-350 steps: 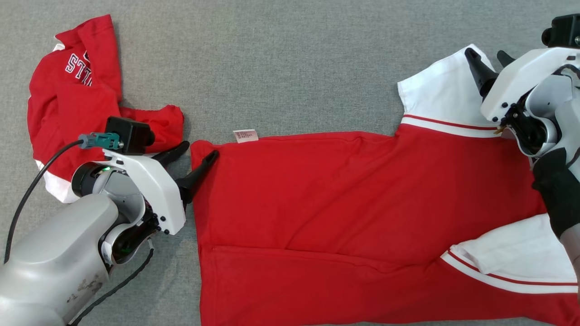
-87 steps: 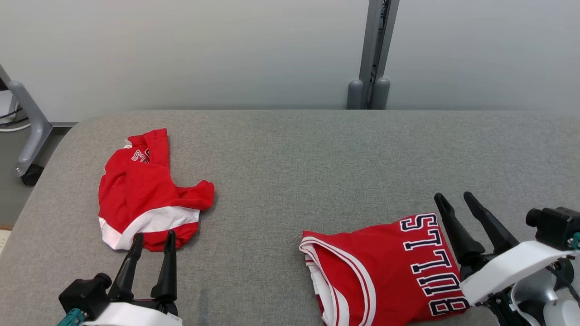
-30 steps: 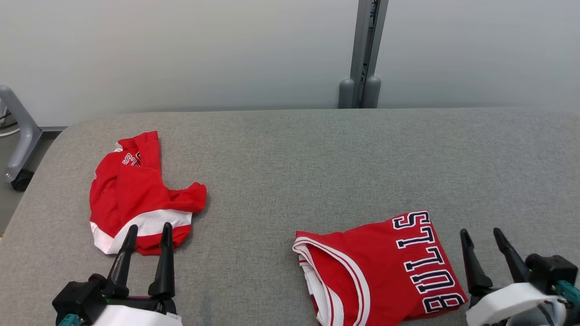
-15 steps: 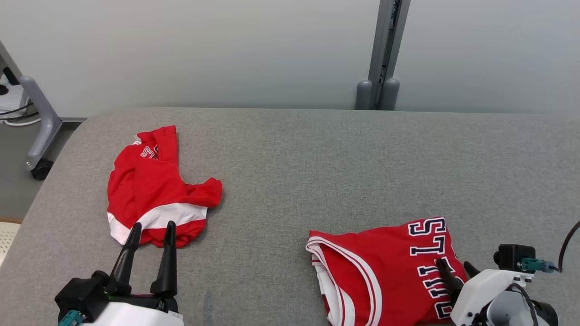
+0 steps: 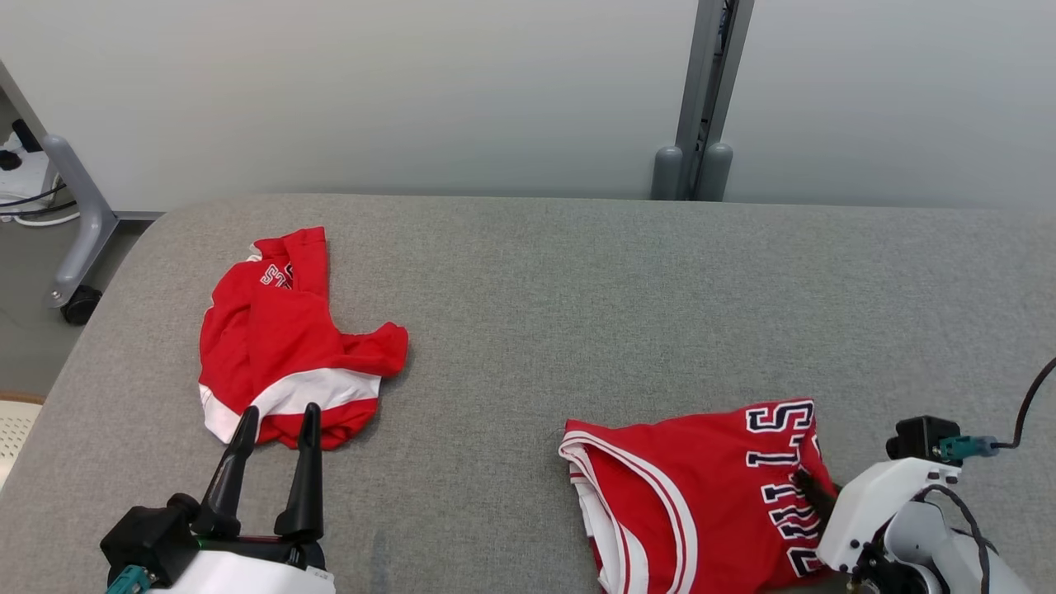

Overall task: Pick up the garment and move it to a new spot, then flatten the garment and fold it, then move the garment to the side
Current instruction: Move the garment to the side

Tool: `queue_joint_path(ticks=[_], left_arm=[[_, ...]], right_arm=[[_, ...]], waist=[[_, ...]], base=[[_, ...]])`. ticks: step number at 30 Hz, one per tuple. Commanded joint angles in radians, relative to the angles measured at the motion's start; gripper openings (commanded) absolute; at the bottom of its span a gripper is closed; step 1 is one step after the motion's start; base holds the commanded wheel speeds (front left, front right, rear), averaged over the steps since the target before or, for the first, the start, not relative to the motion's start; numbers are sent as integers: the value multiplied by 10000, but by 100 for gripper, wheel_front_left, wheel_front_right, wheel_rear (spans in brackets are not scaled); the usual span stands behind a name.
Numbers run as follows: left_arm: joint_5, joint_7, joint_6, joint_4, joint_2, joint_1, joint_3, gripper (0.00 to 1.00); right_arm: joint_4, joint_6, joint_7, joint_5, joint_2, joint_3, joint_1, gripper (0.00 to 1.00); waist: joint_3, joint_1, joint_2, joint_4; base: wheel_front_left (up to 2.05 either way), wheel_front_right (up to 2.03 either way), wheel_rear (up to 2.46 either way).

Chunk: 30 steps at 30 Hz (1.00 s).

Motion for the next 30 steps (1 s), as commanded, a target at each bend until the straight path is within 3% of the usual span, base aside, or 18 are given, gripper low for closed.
queue_joint_path(ticks=[1,9,14,23,30], left_arm=[[-61,-1,-21,-2,17,-175,28,100],[-128,-2,-21,-233,127,-348,-138,100],[-332,-1,-21,-822,445,-913,-453,100],[-787,-1,-21,-1816,1215,-1894,-868,100],[-976,0,-21,-1956,1653,-2230,-884,100]], right_arm=[[-186,2,-245,70,-154,109,-191,0],[-804,1,-1995,-502,-907,681,-1286,0],[-572,1,-3334,-1182,-1659,644,-3043,0],[1378,2,-4680,-2748,-2192,-1387,-5812,0],[3008,1,-4936,-4108,-2478,-3161,-7209,0]], waist=[[27,0,-1,-17],[474,0,-1,-260],[1654,0,-1,-408],[3901,0,-1,-400],[4687,0,-1,-438]], base=[[0,0,0],[0,0,0],[0,0,0],[0,0,0],[0,0,0]])
